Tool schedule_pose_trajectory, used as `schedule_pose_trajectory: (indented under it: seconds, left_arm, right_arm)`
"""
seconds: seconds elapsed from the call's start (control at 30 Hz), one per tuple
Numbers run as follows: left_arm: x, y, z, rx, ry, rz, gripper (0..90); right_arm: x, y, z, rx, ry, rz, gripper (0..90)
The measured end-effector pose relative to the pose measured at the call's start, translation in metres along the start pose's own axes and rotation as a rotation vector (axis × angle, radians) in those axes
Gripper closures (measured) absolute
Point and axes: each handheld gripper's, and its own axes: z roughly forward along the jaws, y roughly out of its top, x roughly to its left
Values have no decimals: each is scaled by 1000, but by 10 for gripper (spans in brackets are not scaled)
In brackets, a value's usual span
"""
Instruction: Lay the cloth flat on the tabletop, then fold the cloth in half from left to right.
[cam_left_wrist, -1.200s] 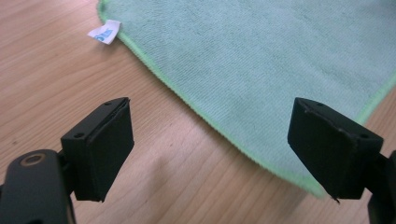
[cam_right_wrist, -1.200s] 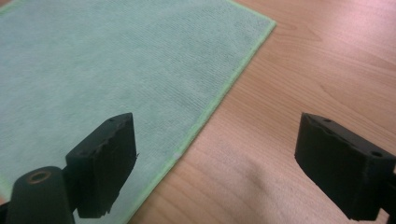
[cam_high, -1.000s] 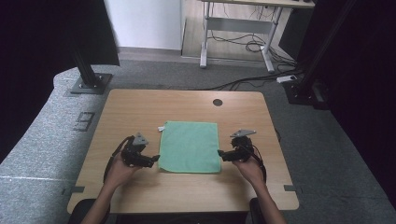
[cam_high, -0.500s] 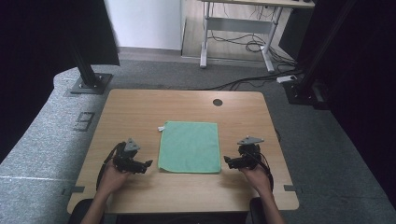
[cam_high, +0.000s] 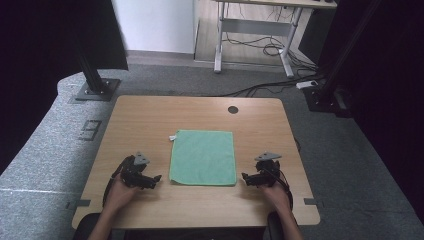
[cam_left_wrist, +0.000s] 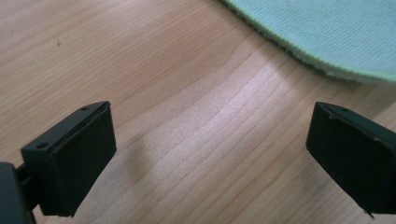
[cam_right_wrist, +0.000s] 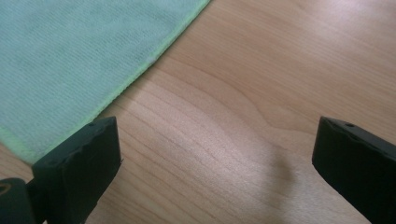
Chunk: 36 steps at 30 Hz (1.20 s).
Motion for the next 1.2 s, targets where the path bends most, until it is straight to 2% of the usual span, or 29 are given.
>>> schedule_pose_trajectory:
  seconds: [0.17,0.3,0.43,0.57,1.2]
  left_arm:
    - [1,-3,6,16,-9,-4,11]
    - [2,-4,8,2,-33,-23,0]
    - [3,-5,9,-9,-32,-25,0]
    - [2,-5,9,-9,-31,-26,0]
    - [2,-5,9,-10,-26,-31,0]
  right_arm:
    - [3,-4,8,23,-5,-14,7]
    - [3,-6,9,14,6,-11,0]
    - [-1,-9,10,-10,23,11,0]
    - [-1,-11,12,-41,12,20,0]
    - [-1,-11,12,-41,12,20,0]
